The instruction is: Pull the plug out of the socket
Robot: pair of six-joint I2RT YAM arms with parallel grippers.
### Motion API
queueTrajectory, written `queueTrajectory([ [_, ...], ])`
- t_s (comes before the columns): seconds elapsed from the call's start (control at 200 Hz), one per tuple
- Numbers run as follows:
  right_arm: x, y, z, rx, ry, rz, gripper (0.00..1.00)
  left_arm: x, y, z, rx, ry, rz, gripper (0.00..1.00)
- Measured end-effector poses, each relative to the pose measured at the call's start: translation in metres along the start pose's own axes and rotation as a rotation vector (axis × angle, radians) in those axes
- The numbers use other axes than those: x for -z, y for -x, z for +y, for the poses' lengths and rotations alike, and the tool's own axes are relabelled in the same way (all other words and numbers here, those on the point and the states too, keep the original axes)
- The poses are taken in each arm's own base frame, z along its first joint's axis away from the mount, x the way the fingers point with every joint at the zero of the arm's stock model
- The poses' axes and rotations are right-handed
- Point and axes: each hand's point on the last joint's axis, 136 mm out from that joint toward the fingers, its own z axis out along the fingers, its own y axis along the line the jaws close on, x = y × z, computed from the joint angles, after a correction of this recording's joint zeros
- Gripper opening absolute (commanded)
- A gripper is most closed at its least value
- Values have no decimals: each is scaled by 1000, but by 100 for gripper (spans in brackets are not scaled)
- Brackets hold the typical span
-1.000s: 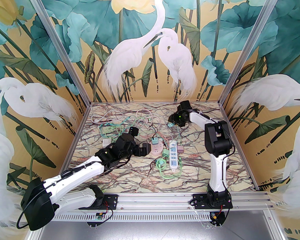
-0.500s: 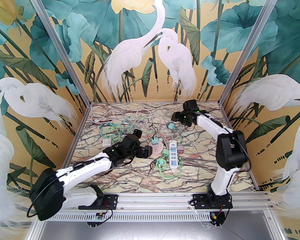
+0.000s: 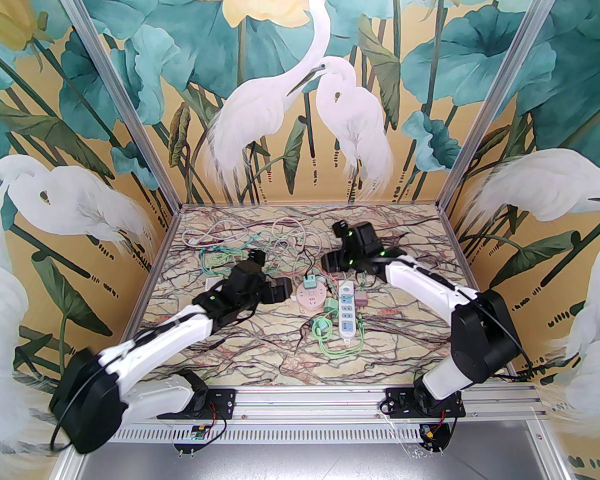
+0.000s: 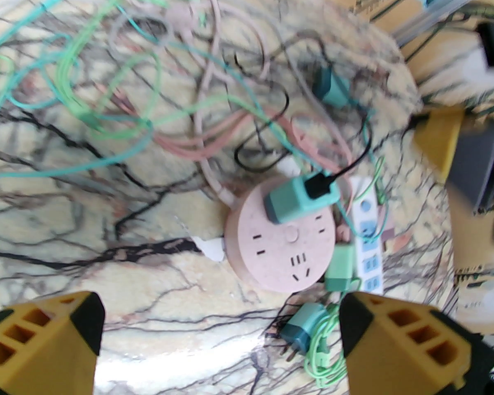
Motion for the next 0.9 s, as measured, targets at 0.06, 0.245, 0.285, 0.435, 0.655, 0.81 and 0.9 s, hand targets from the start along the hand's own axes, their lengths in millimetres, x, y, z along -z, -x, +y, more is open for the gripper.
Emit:
queueTrajectory([
  [0.06, -3, -5, 12, 54, 25, 14, 67, 10, 10, 2, 13, -5, -34, 100],
  [0.245, -23, -17, 35, 186, 71, 74, 68, 30, 23, 6, 34, -17, -96, 100],
  [0.285, -29, -21, 38, 211, 68, 90, 68, 31, 22, 8, 36, -14, -95, 100],
  [0.435, -52, -38, 42, 297, 35, 172, 69, 32, 17, 12, 36, -2, -79, 100],
  [0.655, -69, -47, 35, 364, -12, 233, 67, 32, 13, 14, 36, 7, -65, 100],
  [0.81, -73, -43, 31, 394, -34, 244, 62, 33, 12, 15, 36, 9, -62, 100],
  [0.9, -76, -43, 32, 413, -39, 249, 57, 33, 12, 15, 35, 10, -60, 100],
])
